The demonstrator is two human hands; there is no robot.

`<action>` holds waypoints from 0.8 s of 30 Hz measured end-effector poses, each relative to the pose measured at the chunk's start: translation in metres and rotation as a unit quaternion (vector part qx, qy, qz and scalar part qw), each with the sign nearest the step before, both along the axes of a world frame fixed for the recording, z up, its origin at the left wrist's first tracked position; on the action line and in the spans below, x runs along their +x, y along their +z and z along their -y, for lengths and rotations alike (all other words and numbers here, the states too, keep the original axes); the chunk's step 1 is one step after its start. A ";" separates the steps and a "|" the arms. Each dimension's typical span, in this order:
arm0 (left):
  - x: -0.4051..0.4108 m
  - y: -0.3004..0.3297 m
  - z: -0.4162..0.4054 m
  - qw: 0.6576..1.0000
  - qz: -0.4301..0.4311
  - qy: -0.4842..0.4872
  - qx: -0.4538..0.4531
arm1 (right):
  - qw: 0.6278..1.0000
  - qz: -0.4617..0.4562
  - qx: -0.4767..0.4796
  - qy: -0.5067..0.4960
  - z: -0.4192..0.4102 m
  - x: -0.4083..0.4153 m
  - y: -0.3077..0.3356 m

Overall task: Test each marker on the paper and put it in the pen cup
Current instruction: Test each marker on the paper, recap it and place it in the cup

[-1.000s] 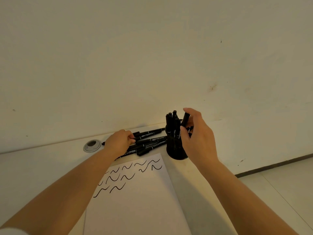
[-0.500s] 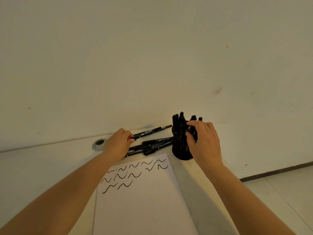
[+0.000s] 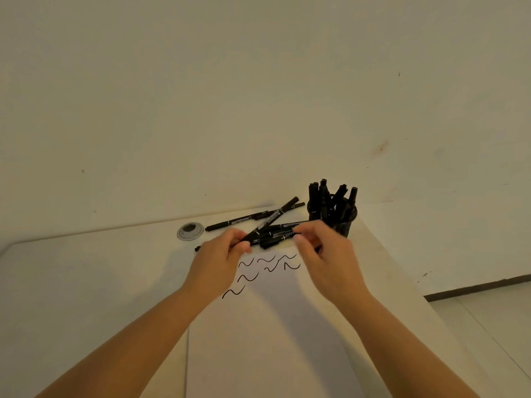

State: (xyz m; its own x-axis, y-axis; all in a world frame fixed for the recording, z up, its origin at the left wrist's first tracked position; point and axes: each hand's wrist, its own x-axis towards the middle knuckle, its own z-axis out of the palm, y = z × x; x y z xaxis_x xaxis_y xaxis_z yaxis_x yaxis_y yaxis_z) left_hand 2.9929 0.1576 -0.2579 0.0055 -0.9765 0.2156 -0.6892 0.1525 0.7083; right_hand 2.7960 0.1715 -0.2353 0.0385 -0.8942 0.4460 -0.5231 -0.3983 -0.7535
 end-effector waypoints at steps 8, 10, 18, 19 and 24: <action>-0.009 -0.007 -0.066 0.994 -0.026 -0.095 0.041 | 0.978 0.136 0.143 0.070 -0.037 0.042 -0.032; -0.005 -0.010 -0.071 0.994 -0.013 -0.101 0.042 | 0.975 0.134 0.160 0.074 -0.041 0.048 -0.036; 0.004 -0.006 -0.078 0.994 0.031 -0.096 0.050 | 0.964 0.166 0.193 0.072 -0.047 0.063 -0.039; 0.005 -0.004 -0.077 0.994 0.043 -0.089 0.047 | 0.964 0.169 0.196 0.060 -0.046 0.065 -0.038; -0.001 0.003 -0.072 0.977 0.198 -0.029 -0.073 | 0.947 0.221 0.232 -0.004 -0.037 0.073 -0.034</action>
